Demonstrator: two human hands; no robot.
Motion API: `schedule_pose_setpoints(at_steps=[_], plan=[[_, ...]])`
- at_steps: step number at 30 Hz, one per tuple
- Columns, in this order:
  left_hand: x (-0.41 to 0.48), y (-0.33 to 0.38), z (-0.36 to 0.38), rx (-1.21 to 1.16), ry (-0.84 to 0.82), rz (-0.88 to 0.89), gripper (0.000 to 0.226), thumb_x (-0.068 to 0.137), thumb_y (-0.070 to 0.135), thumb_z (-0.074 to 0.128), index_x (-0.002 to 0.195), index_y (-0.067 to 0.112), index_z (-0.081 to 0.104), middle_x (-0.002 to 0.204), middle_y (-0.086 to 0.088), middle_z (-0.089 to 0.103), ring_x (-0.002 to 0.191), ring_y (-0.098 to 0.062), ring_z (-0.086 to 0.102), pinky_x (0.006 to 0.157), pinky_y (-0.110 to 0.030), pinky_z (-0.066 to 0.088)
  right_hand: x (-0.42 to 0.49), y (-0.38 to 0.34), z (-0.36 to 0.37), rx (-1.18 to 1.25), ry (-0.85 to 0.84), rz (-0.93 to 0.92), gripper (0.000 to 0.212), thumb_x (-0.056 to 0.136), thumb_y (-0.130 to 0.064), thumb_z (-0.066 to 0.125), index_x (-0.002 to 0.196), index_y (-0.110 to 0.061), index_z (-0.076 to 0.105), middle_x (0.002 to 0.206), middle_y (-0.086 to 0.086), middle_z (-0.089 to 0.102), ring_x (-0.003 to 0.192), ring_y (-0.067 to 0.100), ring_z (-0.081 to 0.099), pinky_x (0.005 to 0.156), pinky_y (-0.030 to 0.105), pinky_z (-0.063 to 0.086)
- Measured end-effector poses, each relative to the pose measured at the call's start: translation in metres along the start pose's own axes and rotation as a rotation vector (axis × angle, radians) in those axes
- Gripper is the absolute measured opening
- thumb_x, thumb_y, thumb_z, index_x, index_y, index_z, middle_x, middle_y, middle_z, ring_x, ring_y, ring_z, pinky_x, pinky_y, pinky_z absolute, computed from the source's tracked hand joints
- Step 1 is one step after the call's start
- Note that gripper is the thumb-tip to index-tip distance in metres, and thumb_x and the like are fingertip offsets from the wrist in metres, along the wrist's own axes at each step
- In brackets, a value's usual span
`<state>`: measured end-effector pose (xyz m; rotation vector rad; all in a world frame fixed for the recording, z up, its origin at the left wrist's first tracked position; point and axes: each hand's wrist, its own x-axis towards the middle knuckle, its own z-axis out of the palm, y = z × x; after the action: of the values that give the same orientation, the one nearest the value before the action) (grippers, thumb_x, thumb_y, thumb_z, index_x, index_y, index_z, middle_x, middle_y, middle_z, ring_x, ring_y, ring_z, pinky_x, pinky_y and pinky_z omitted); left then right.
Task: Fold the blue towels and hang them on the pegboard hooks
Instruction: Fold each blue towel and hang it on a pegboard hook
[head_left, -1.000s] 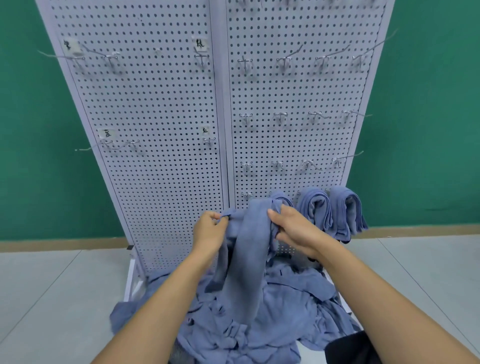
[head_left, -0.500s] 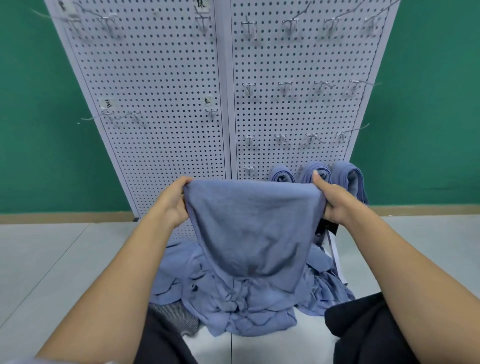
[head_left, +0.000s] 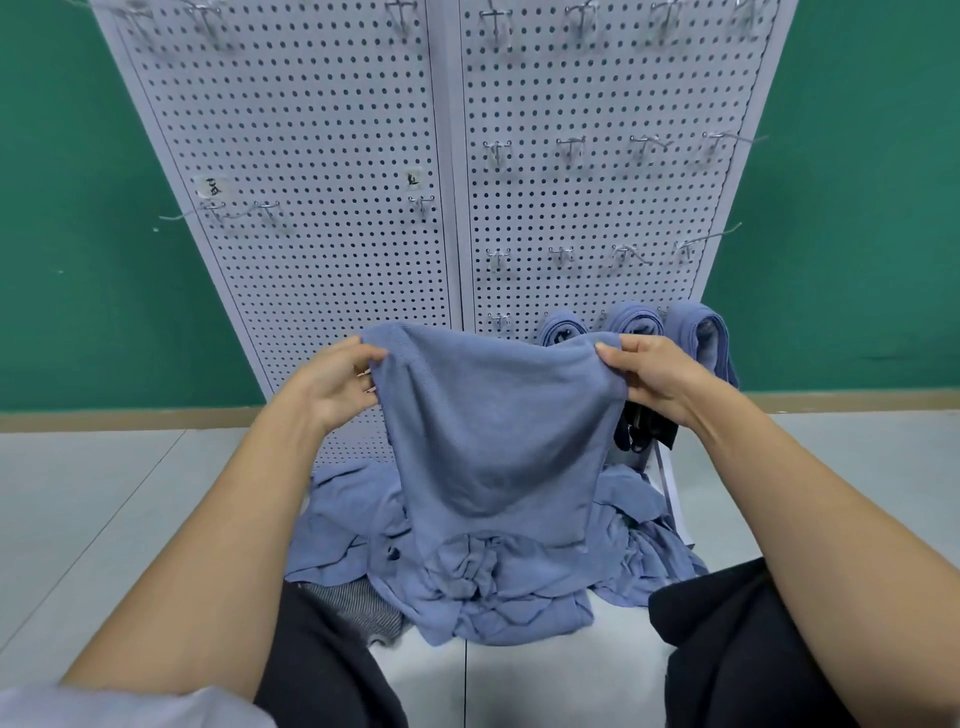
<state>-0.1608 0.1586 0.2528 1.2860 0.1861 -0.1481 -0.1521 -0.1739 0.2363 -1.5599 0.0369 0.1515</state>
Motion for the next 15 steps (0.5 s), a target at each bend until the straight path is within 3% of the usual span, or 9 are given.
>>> schedule_pose_setpoints(at_steps=[5,11,13,15], plan=[[0.0,-0.007,0.0,0.212,-0.021,0.026,0.023,0.096,-0.004,0.046,0.092,0.01,0.063,0.084,-0.004,0.069,0.08,-0.018,0.062,0.072,-0.03,0.056,0.003,0.0,-0.005,-0.095,0.065,-0.03,0.015,0.097,-0.018,0.053,0.1,-0.011,0.066,0.086,0.003,0.067,0.079,0.014,0.06,0.069,0.027,0.049],[0.001,-0.012,0.001,0.479,0.062,-0.038,0.021,0.1,0.006,0.043,0.095,0.015,0.062,0.091,-0.004,0.066,0.079,-0.018,0.063,0.07,-0.03,0.052,-0.005,0.001,-0.006,-0.267,0.209,-0.02,0.021,0.094,-0.019,0.06,0.074,-0.016,0.062,0.06,-0.004,0.053,0.046,0.003,0.048,0.044,0.017,0.043],[0.002,-0.013,0.001,0.524,0.113,-0.02,0.014,0.099,0.009,0.049,0.096,0.014,0.061,0.087,-0.004,0.065,0.074,-0.016,0.061,0.067,-0.029,0.052,-0.003,0.002,-0.007,-0.257,0.293,-0.029,0.025,0.09,-0.019,0.066,0.067,-0.018,0.054,0.062,-0.003,0.052,0.052,0.007,0.047,0.048,0.022,0.043],[0.002,-0.013,0.001,0.507,0.18,0.002,0.005,0.095,0.012,0.056,0.1,0.011,0.058,0.087,-0.006,0.061,0.072,-0.016,0.058,0.064,-0.028,0.051,-0.003,0.001,-0.007,-0.229,0.361,-0.025,0.023,0.084,-0.022,0.073,0.074,-0.017,0.053,0.074,0.002,0.056,0.061,0.012,0.05,0.052,0.027,0.046]])
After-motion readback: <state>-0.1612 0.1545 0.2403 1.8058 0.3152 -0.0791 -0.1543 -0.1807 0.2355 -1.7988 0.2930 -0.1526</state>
